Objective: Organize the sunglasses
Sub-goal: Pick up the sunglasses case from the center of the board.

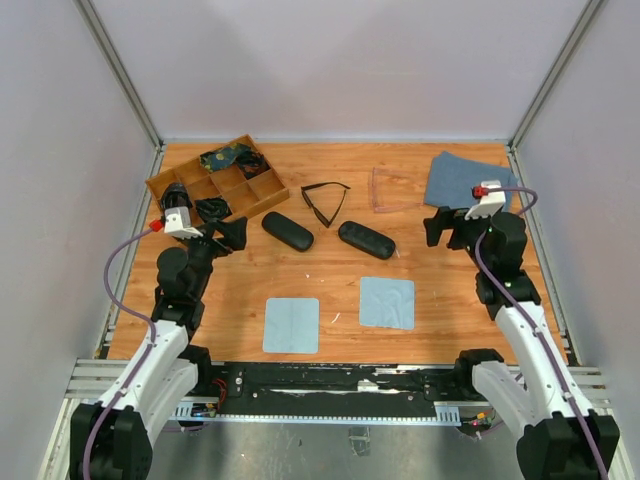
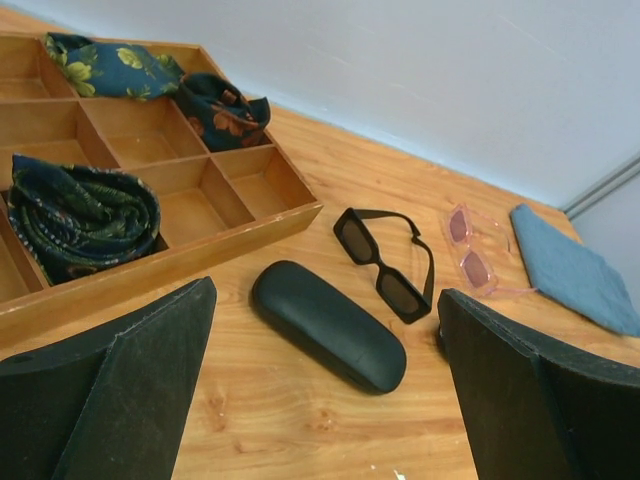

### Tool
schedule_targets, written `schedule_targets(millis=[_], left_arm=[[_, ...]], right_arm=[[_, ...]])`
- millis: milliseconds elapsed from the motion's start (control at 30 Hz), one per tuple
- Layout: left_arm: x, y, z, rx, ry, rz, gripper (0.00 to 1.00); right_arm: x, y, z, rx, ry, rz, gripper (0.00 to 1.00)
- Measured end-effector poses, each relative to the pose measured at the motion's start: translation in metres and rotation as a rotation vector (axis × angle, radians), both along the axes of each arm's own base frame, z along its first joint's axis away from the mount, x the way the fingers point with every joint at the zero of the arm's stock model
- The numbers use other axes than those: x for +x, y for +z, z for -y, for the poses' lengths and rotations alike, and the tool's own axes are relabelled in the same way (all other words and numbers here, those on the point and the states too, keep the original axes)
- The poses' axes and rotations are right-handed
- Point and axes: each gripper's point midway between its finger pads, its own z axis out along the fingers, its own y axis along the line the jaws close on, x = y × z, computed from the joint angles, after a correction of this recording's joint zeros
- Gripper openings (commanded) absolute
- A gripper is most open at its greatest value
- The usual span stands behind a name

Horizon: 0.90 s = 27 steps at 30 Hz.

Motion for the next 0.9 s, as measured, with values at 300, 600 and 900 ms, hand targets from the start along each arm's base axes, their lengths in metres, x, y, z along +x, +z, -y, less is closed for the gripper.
schedule_targets(millis=[300,600,900], left_arm=[[-0.005,-0.011,0.0,0.008,-0.001,-0.067,1.0],[-0.014,-0.008,0.0,0.011,-0.011,-0.073,1.0],[-0.02,-0.003,-0.001,0.008,-0.007,-0.059,1.0]], right_arm=[[0.015,-0.018,-0.087,-0.101,0.239,-0.143,0.98],[0.019,-0.042,-0.174,-0.229,0.43,-0.217,0.98],[0.013,-0.047,-0.208,-0.302,0.469,-0.188,0.98]])
